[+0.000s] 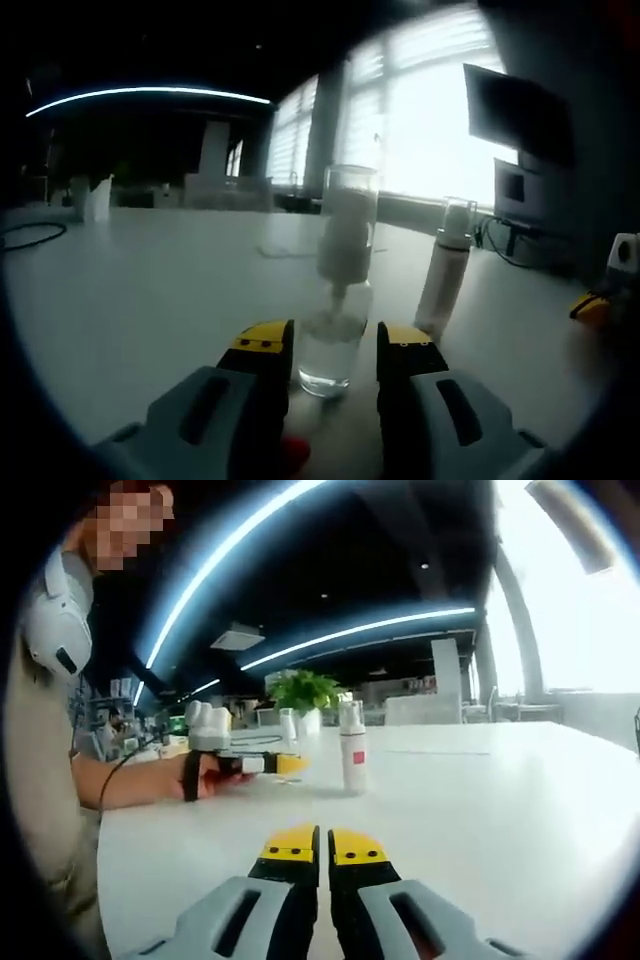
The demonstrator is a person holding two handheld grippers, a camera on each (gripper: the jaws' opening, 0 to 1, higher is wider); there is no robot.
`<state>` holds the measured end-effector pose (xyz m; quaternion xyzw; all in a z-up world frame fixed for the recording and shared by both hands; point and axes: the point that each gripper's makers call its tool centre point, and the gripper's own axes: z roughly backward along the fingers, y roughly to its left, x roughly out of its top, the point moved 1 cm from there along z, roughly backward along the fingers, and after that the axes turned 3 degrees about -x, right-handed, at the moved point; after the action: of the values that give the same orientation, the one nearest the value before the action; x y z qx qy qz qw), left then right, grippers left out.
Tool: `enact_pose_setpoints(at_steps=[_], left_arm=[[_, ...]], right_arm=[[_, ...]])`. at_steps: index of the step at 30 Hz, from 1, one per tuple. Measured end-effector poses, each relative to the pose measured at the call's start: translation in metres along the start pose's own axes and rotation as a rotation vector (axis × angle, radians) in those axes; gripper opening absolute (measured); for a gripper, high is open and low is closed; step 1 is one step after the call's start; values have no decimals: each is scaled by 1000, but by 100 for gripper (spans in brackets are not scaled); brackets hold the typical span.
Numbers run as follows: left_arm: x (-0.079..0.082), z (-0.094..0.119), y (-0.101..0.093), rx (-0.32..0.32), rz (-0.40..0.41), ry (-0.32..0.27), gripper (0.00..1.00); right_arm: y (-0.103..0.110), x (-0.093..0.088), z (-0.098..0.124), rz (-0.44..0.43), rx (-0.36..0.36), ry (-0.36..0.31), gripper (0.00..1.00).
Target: Clamp pump bottle remove cover press pump head put on cover
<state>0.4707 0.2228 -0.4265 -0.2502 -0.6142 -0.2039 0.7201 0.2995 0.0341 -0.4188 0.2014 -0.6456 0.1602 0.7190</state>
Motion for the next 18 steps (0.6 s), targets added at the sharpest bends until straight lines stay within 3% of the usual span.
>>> enact_pose_setpoints(at_steps=[11, 18], left_arm=[[0, 0, 7, 38, -28, -2, 25], [-1, 2, 5, 27, -10, 8, 25]], right_arm=[[4, -2, 0, 86, -17, -3, 0], [13, -1, -1, 100, 15, -6, 1]])
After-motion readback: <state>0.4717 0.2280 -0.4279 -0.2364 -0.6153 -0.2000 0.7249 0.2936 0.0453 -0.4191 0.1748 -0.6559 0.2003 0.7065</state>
